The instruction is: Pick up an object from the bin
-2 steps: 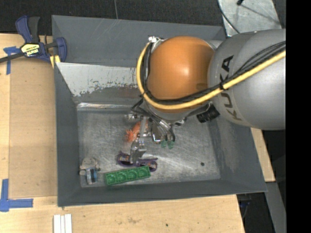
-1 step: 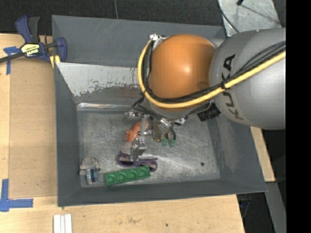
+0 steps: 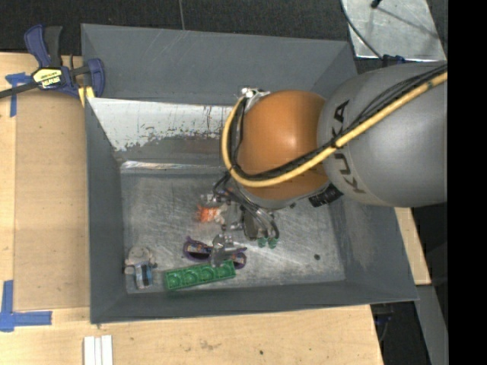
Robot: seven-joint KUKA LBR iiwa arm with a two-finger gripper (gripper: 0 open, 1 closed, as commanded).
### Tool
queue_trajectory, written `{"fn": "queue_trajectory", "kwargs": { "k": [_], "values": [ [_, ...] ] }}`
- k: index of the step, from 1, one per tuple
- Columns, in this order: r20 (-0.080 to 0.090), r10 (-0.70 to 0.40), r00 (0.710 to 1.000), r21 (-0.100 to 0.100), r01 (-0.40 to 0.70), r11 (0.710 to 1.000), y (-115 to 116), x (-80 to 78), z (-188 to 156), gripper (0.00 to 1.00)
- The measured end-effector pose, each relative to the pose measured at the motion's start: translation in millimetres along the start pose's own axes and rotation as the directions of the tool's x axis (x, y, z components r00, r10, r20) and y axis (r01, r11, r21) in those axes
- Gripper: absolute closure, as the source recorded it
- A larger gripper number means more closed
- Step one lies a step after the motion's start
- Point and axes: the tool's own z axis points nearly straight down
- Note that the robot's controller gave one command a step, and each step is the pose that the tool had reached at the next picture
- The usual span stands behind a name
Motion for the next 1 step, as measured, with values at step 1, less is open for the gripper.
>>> {"fn": "queue_trajectory", "kwargs": {
  "k": [1],
  "values": [
    [-0.004, -0.090, 0.996, 0.000, 0.090, 0.996, -29.2, 10.8, 80.8, 0.00]
  ]
}}
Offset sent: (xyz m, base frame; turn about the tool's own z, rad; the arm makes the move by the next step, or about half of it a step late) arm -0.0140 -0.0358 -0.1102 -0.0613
